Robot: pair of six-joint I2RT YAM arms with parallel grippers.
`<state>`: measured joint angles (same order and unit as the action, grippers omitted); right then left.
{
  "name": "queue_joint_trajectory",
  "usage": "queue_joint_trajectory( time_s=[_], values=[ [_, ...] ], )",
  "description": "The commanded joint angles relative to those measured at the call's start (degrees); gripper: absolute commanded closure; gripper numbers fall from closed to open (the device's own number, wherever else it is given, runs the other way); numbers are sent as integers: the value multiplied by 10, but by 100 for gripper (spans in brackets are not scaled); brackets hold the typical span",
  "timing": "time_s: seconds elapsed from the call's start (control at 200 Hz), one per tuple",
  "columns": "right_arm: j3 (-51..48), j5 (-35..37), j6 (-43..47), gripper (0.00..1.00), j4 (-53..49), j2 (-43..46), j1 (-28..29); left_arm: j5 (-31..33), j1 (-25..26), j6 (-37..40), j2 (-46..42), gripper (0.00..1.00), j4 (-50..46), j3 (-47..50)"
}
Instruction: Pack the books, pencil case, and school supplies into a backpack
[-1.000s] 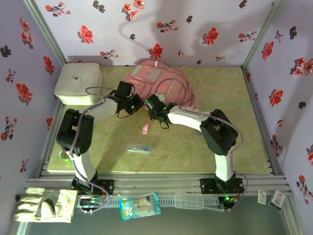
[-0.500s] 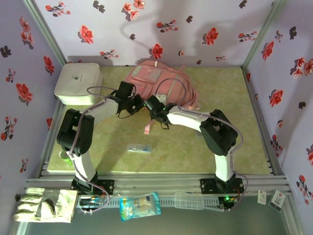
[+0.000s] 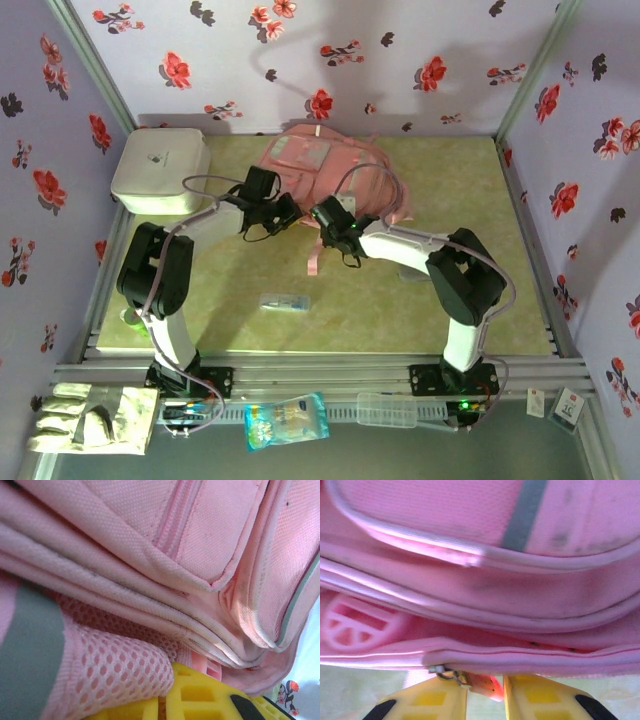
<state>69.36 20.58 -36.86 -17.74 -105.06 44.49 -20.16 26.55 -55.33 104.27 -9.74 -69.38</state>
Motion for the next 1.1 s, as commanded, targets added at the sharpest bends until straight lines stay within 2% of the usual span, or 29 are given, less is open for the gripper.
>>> queue_joint_trajectory(
  time_s=[0.0, 0.275, 0.48, 0.715, 0.9, 1.095],
  values=[
    [19, 53, 16, 73, -51, -18, -10, 7, -11, 20, -22, 100, 10, -24],
    [19, 61, 49, 79, -30, -16, -7, 4, -10, 19, -20, 100, 9, -29],
    [25, 53, 97, 71, -22, -24, -2, 3, -11, 20, -17, 100, 5, -38],
    [32, 76, 119, 90, -29, -29, -2, 4, -11, 24, -15, 100, -1, -42],
    [-22, 97, 94, 92, -19, 13, -7, 17, -17, 32, -13, 100, -5, -40],
    [-108, 70, 46, 91, 6, 73, -56, 30, -34, 46, -11, 100, -14, -33]
  ],
)
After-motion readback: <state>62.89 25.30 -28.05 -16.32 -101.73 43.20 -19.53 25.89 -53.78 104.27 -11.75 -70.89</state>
